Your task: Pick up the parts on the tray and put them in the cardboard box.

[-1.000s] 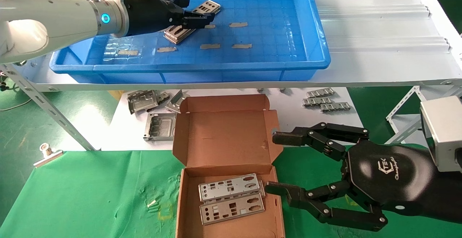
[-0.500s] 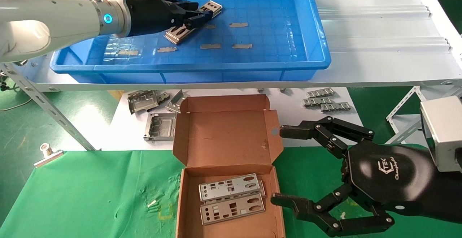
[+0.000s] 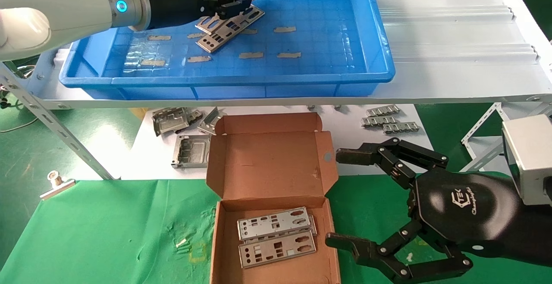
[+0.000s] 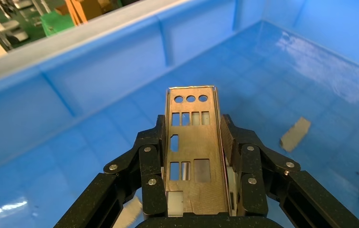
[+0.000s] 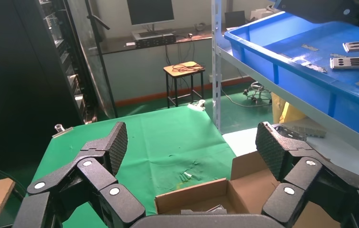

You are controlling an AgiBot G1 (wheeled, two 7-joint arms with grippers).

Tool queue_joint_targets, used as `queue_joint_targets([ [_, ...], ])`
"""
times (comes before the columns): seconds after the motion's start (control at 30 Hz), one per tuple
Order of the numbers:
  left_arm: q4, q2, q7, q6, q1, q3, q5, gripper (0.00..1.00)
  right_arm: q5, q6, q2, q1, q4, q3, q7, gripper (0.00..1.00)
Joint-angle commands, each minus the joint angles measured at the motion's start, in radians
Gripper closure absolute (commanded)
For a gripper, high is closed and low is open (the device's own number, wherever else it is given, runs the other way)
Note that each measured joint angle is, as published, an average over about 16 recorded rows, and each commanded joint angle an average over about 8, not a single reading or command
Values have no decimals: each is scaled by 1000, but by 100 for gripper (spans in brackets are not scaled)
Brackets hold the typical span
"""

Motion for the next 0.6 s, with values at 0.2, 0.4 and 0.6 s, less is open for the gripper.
queue_joint_targets([
  [0.2, 8, -8, 20, 14, -22, -1, -18, 100, 0, 0, 0, 0, 0, 0, 0, 0],
  [0.4, 22, -22, 49, 71, -39, -5, -31, 100, 0, 0, 0, 0, 0, 0, 0, 0],
  [0.6, 30, -50, 91, 187, -53, -11, -46, 100, 0, 0, 0, 0, 0, 0, 0, 0],
])
